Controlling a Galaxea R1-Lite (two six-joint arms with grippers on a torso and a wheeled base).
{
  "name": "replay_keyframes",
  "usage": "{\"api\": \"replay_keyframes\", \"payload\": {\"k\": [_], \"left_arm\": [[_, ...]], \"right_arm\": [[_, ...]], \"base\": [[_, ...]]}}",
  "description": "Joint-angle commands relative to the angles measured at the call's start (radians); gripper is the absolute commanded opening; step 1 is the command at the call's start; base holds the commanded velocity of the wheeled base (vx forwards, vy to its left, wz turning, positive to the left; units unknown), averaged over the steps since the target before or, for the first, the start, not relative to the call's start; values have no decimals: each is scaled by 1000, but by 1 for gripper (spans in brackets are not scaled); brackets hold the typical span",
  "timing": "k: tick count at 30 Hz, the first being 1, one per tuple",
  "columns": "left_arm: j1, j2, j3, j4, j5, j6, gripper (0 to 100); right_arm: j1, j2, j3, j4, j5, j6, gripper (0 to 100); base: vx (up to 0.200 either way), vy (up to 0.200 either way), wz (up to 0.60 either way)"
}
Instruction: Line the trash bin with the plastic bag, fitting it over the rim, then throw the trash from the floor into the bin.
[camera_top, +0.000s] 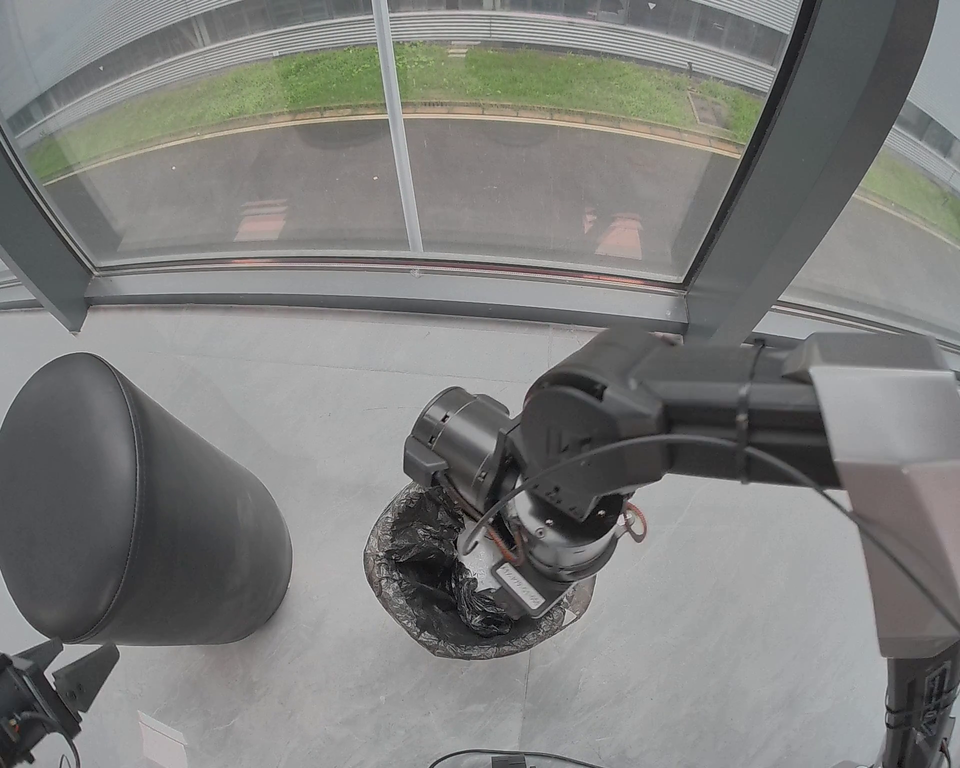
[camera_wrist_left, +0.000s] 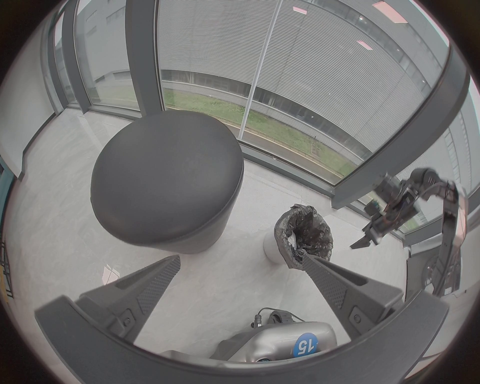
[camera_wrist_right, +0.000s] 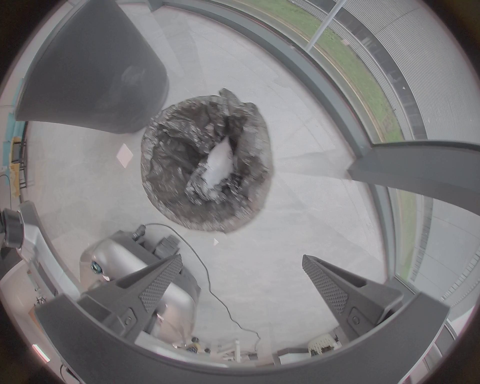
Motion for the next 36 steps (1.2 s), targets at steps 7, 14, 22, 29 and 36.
{"api": "replay_keyframes", "payload": {"k": [7,14,22,29,36], "left_arm": [[-168,-241,120,55,6,16,100],[-229,-397,208,48,124,10,100],[-228,-428,214,47,230,-10,100],[-203,-428,232,18,269,-3,100],[-81,-465,240,2,260,51,100]], "right_arm": [[-18,-343,0,366,-76,92,100],[25,-518,0,510,-151,133,100],[82,-599,0,515,-309,237,100],[105,-674,0,513,-421,188,100],[106,-771,0,513,-480,134,100]], "base": [[0,0,0],[0,0,0],[0,0,0],[0,0,0],[0,0,0]]}}
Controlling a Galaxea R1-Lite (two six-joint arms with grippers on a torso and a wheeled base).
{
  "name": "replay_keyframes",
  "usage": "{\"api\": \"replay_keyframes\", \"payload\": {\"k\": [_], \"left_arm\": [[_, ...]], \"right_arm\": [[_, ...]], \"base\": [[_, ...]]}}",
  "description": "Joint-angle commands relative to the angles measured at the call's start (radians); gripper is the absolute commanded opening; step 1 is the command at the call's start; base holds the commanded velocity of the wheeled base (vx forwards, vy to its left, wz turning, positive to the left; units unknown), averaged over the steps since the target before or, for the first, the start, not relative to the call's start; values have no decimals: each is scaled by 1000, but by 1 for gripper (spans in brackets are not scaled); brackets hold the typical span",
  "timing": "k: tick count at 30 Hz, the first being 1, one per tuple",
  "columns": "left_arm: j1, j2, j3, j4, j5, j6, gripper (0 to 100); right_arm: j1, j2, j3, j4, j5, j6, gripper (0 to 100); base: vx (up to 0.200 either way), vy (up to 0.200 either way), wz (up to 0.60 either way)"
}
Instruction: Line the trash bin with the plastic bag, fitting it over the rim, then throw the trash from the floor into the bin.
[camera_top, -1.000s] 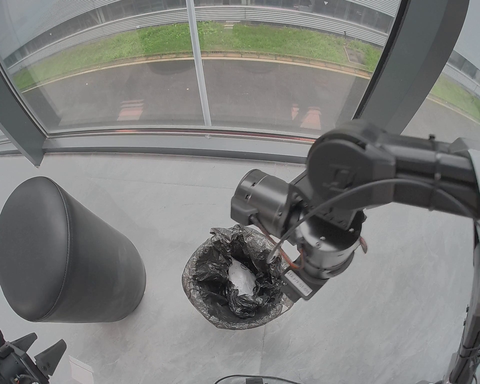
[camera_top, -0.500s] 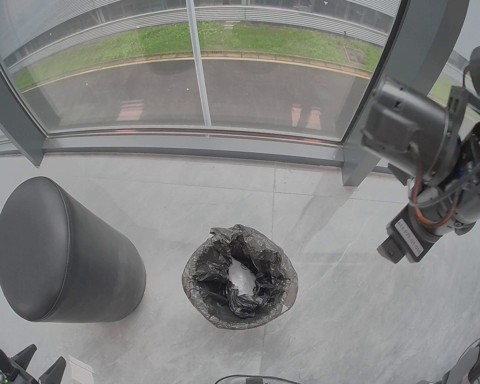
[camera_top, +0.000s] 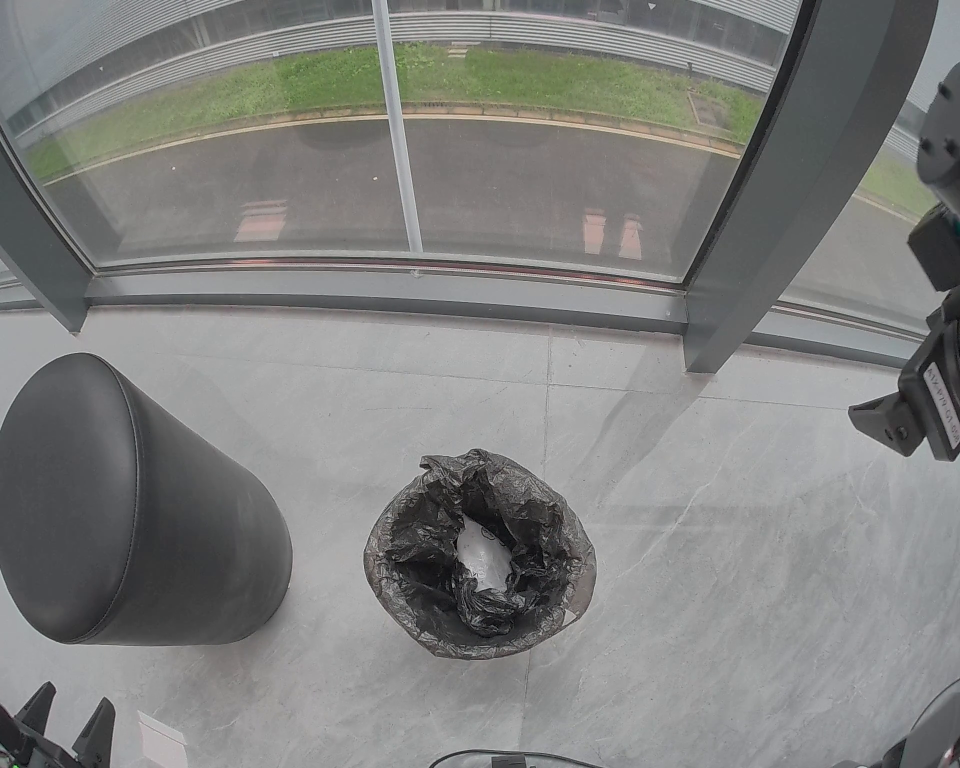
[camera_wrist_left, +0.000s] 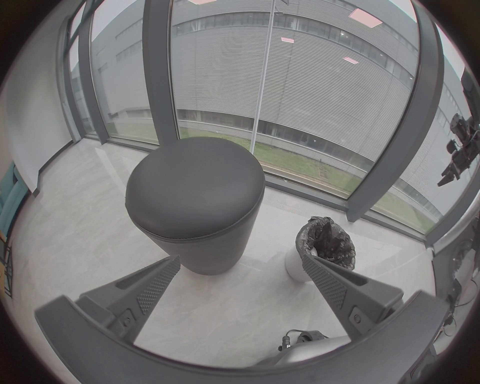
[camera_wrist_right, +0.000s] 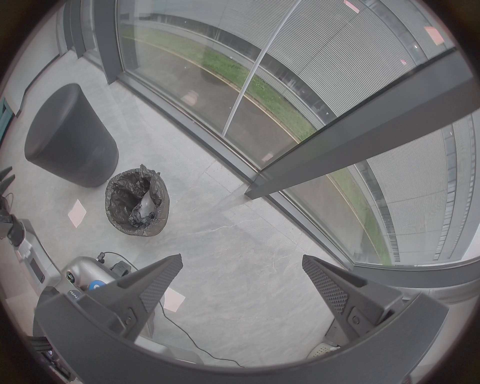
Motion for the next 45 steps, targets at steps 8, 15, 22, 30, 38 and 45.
{"api": "replay_keyframes", "payload": {"k": [8,15,22,30,38,45], "left_arm": [[87,-97,6,-5,6,-52,100],[87,-97,168,-359,52,16,100],[85,-97,188,-411,54,209,100],[85,-97,184,-390,104,207,100],[85,-97,165,-345,21,151,100],[85,-97,164,-342,-11,149,100]], "right_arm": [[-6,-225,0,17,-8,-52,100],[-96,-487,0,12,3,-91,100],[-265,-812,0,-83,1,-106,100],[-340,-1124,508,-422,3,-147,100],[-561,-1509,906,-752,16,-359,100],[-720,-1553,988,-802,24,-351,100]], "base": [[0,0,0],[0,0,0],[0,0,0],[0,0,0],[0,0,0],[0,0,0]]}}
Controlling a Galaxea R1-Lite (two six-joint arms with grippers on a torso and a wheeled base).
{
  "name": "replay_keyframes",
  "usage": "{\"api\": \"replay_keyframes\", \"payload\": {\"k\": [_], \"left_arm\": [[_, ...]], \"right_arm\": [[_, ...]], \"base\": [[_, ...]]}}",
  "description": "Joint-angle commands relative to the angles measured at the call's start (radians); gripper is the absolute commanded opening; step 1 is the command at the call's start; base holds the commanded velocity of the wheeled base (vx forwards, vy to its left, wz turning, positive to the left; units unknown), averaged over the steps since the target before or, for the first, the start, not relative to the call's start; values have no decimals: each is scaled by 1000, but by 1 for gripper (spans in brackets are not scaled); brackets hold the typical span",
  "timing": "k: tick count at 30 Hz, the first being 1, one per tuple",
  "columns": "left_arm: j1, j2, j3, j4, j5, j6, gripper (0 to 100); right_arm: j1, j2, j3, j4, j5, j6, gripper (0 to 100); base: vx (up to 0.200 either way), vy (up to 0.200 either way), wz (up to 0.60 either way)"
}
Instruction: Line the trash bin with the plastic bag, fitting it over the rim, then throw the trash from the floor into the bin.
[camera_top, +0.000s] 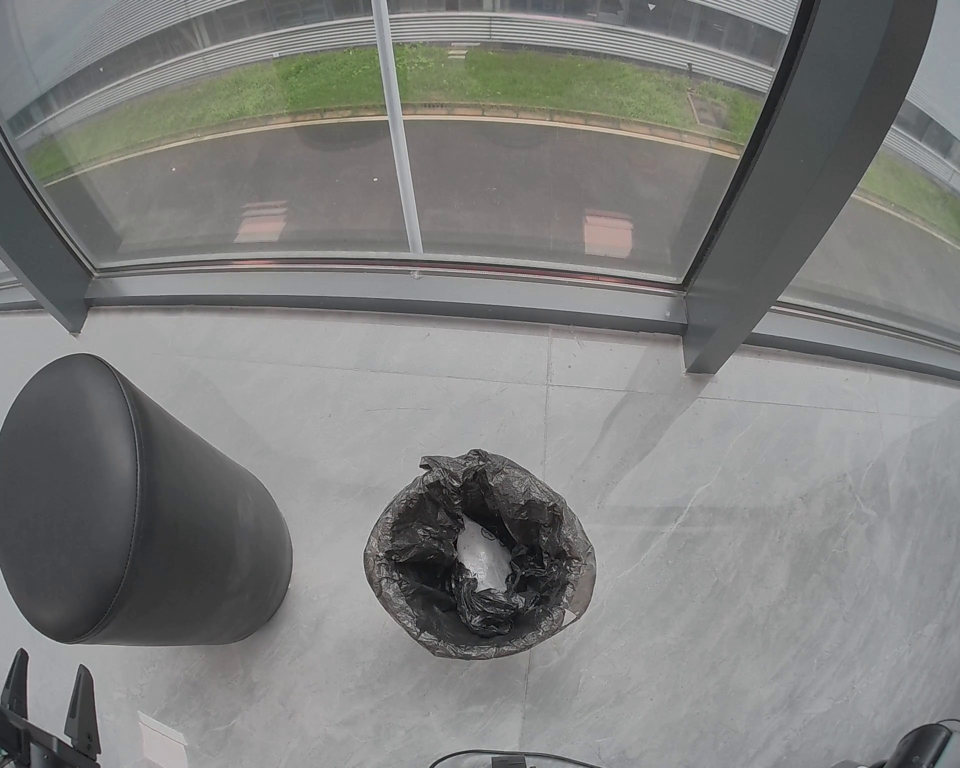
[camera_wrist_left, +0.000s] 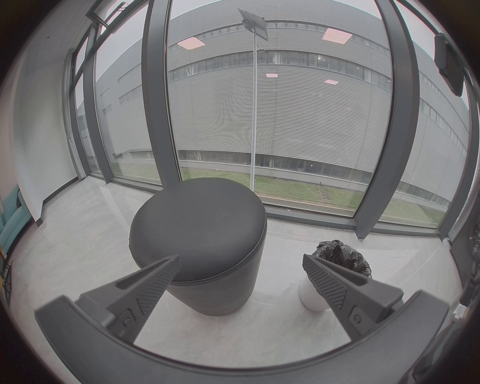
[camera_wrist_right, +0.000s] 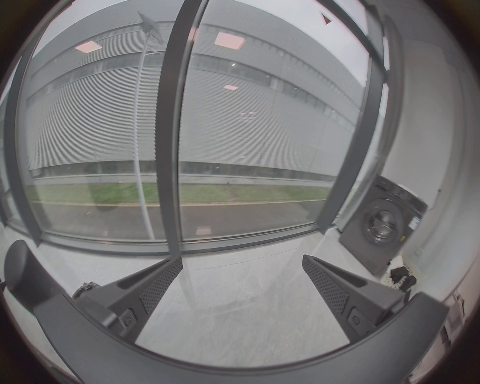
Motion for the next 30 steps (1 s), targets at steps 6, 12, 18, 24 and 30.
{"api": "replay_keyframes", "payload": {"k": [6,12,18,24,30], "left_arm": [[0,-13,-3,15,-37,-8,100],[0,-13,-3,13,-34,-20,100],[0,-13,1,1,-86,-20,100],[0,-13,3,-2,-103,-32,100],[0,-13,0,4,-89,-46,100]], "right_arm": [[-278,-178,207,-190,17,-50,100],[-371,-122,259,-286,94,-76,100],[-485,-284,460,-293,234,-32,100],[-493,-310,578,-299,450,174,100],[-494,-310,1081,-737,680,109,100]], "base": [[0,0,0],[0,0,0],[0,0,0],[0,0,0],[0,0,0]]}}
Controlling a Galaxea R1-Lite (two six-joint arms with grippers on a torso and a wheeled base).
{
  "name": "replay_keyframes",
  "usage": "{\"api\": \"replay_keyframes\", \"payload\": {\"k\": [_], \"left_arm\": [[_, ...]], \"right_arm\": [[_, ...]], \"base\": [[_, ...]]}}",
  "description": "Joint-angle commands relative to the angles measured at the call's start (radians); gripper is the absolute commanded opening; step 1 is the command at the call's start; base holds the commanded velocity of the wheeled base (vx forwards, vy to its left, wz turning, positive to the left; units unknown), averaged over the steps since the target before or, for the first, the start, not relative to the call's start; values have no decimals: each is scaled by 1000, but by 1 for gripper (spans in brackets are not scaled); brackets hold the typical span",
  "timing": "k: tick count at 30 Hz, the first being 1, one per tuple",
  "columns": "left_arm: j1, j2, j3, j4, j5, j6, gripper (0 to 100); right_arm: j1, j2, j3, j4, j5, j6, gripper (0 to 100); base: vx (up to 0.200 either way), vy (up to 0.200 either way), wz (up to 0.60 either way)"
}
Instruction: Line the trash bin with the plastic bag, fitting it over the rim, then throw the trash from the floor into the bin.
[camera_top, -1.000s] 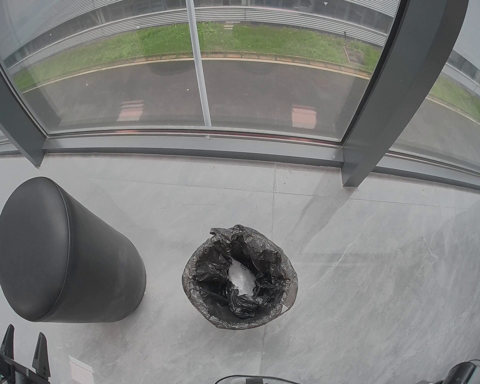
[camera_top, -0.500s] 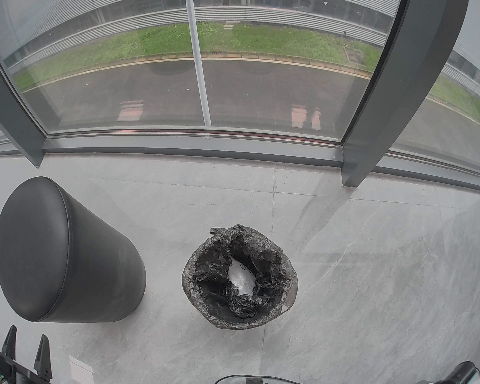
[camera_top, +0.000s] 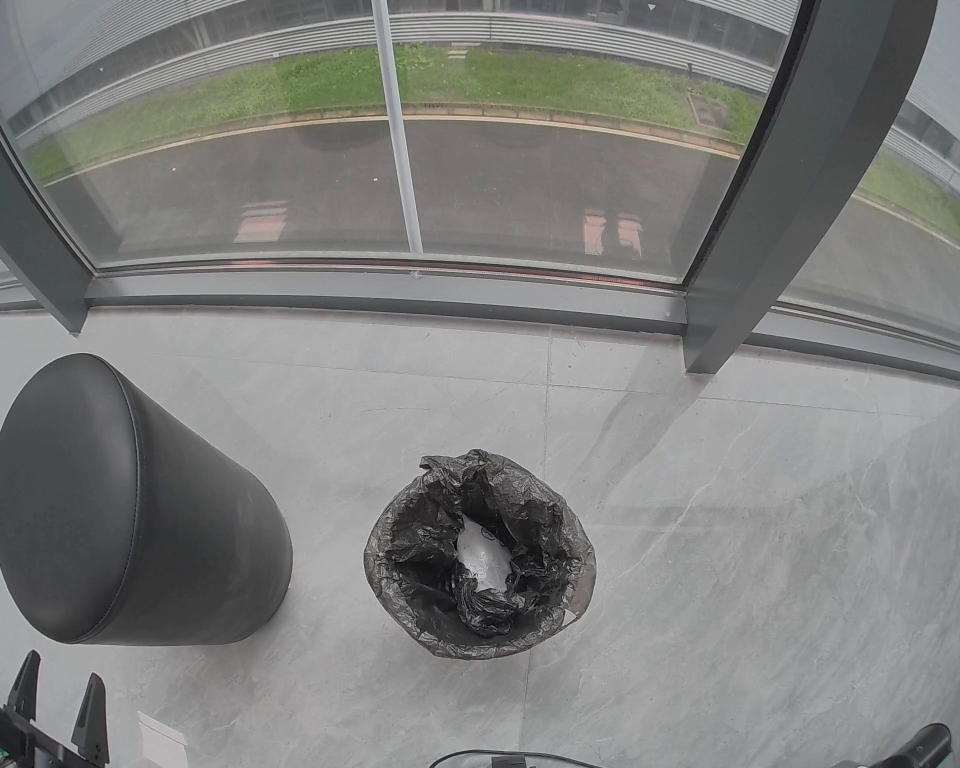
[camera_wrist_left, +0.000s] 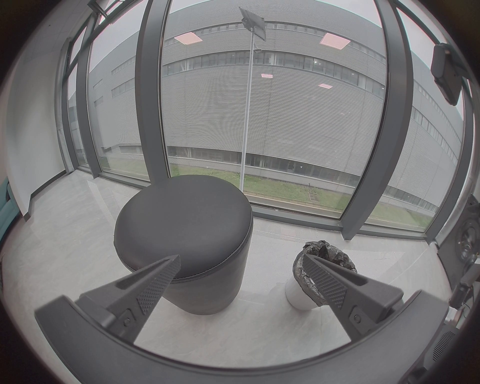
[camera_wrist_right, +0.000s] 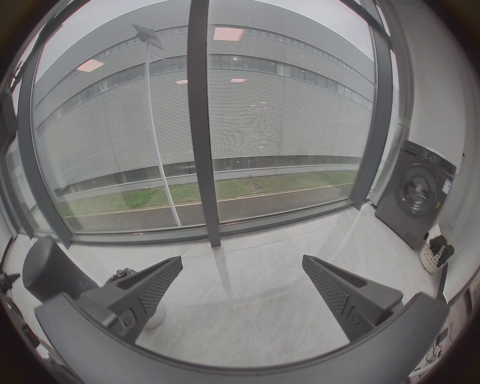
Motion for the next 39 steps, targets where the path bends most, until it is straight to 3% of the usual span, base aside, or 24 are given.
{"api": "replay_keyframes", "payload": {"k": [1,2,7,8,9,10,17,20,26,28,31,39], "left_arm": [[0,-14,-1,5,6,-24,100],[0,-14,-1,3,6,-24,100],[0,-14,-1,3,6,-26,100],[0,-14,-1,3,6,-26,100],[0,-14,-1,3,6,-27,100],[0,-14,-1,5,6,-26,100],[0,-14,-4,13,10,-15,100],[0,-14,-4,14,92,16,100],[-1,-14,-4,19,99,2,100],[-1,-14,-3,14,1,37,100],[-3,-13,19,17,-99,185,100],[-1,-14,25,5,-63,125,100]], "right_arm": [[-15,-29,580,-564,129,-126,100],[-15,-29,600,-675,150,-193,100],[-16,-29,600,-603,276,-169,100],[-16,-29,600,-603,276,-169,100],[-16,-29,600,-558,374,-172,100],[-16,-29,599,-537,386,-181,100],[-15,-29,599,-544,376,-190,100],[-16,-29,599,-544,362,-178,100],[-15,-29,599,-544,360,-185,100],[-15,-28,599,-544,376,-210,100],[-15,-28,599,-544,406,-227,100],[-15,-28,599,-541,406,-219,100]], "base": [[0,0,0],[0,0,0],[0,0,0],[0,0,0],[0,0,0],[0,0,0],[0,0,0],[0,0,0],[0,0,0],[0,0,0],[0,0,0],[0,0,0]]}}
